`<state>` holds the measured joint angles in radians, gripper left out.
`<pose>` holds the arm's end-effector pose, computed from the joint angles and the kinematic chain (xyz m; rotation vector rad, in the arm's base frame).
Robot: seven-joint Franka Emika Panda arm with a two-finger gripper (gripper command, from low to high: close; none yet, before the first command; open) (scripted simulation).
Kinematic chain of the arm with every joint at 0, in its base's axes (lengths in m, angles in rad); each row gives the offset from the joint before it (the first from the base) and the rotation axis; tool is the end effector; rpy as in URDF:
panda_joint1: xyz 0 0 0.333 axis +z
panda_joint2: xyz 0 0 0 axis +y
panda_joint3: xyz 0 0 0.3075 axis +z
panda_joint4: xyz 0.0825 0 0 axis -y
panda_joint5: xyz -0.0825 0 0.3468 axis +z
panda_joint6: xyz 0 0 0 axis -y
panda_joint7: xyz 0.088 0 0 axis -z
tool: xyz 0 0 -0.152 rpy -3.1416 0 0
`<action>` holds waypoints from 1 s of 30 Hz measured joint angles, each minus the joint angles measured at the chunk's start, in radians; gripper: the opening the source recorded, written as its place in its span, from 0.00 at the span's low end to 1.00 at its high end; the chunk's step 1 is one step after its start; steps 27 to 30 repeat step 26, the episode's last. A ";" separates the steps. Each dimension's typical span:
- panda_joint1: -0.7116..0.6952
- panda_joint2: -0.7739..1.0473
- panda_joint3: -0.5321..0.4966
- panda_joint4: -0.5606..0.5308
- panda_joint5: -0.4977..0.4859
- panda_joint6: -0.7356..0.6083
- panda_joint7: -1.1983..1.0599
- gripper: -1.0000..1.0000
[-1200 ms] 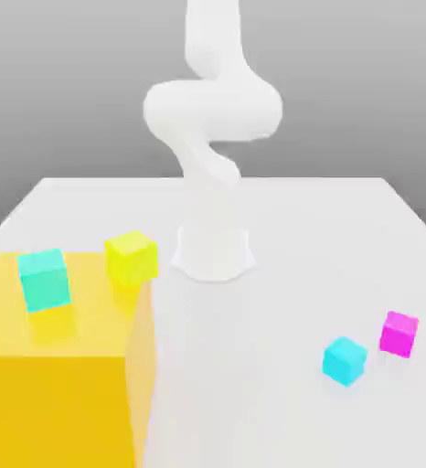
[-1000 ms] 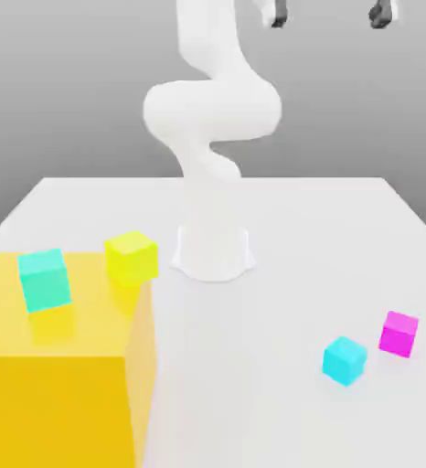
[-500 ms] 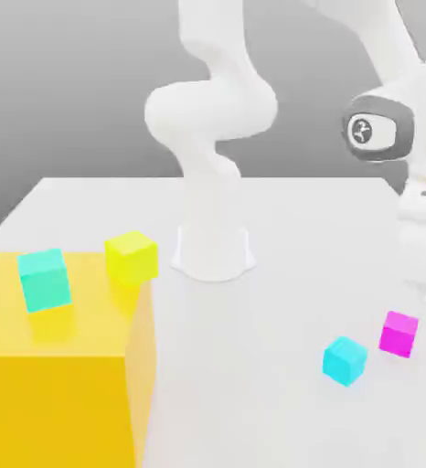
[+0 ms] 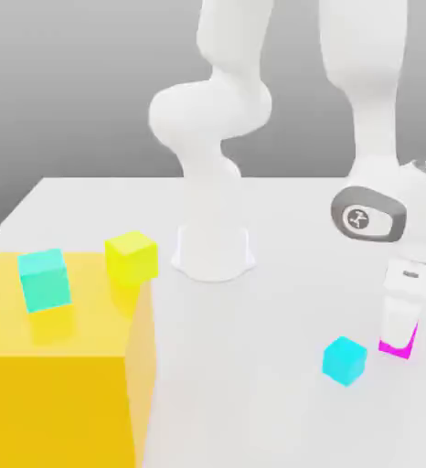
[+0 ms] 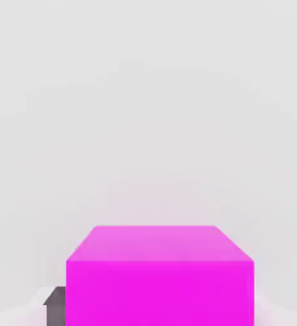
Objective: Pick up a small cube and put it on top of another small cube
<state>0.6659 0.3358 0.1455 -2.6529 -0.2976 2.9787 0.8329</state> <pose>0.2557 0.3064 0.1151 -3.1138 -0.4140 -0.0002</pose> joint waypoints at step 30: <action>-0.253 -0.217 -0.010 -0.115 0.232 -0.095 -0.612 1.00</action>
